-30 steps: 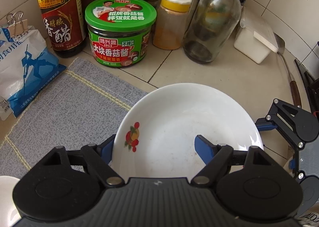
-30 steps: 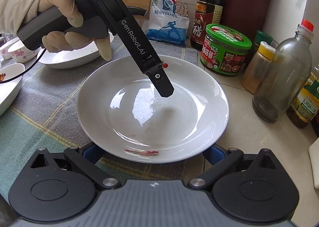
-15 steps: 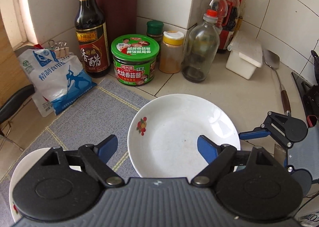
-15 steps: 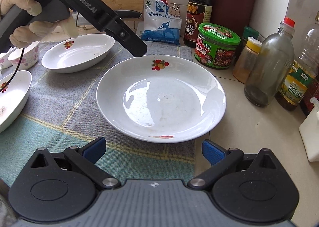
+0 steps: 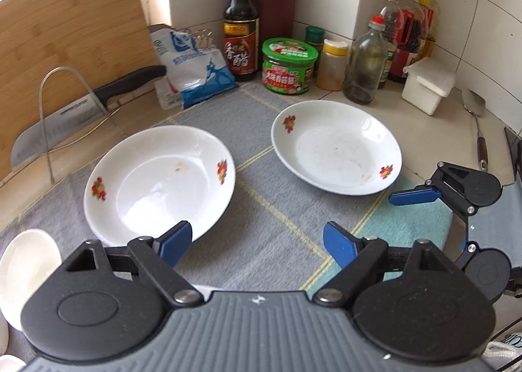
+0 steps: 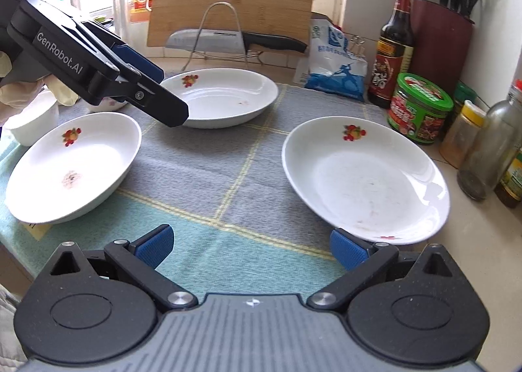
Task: Organize plates and bowls
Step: 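Carry the stained plate with the left gripper over the towel, then bring the held plate above the shallow white plate by the wall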
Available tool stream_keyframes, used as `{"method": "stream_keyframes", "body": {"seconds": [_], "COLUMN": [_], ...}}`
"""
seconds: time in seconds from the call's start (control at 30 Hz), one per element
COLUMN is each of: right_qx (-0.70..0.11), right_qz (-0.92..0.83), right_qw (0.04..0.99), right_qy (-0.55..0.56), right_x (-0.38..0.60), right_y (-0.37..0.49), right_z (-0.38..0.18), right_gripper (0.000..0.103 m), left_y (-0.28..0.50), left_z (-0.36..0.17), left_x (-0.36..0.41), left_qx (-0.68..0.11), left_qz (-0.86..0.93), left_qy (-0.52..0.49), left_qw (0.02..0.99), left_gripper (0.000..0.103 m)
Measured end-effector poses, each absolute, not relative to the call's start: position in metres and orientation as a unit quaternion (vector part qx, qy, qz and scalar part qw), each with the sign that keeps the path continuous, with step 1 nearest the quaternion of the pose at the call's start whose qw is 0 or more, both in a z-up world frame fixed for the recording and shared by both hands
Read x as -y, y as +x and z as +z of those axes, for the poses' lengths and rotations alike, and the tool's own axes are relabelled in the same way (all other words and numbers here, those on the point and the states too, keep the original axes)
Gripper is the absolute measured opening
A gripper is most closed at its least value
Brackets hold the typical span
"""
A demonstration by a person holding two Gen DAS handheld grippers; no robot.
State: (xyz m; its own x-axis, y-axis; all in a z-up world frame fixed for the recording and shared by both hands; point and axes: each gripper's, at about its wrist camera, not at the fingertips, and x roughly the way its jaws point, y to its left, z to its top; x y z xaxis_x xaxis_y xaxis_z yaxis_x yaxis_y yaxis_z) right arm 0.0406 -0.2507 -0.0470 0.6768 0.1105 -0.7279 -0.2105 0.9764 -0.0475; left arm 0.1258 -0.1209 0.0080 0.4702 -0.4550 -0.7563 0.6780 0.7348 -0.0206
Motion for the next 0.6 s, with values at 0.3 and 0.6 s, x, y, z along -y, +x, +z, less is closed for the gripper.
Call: {"method": "stream_keyframes", "body": {"seconds": [0.3,0.6], "right_qx": [-0.392,-0.387], "right_qz": [0.171,0.225], "right_qw": [0.901,0.889], "right_qy": [-0.077,-0.097], "right_x": [0.191,0.145], "right_y": [0.037,0.031], "right_z": [-0.059,-0.072], "right_gripper": [0.103,0.103], "left_y": [0.098,0.088], "left_z": [-0.005,-0.002], "left_x": [0.051,0.015], "left_qx": [-0.419,-0.423], "left_qz": [-0.264,-0.244], "left_qy": [0.101,0.094], "left_qw": [0.863,0.868], "left_gripper": [0.087,0.087]}}
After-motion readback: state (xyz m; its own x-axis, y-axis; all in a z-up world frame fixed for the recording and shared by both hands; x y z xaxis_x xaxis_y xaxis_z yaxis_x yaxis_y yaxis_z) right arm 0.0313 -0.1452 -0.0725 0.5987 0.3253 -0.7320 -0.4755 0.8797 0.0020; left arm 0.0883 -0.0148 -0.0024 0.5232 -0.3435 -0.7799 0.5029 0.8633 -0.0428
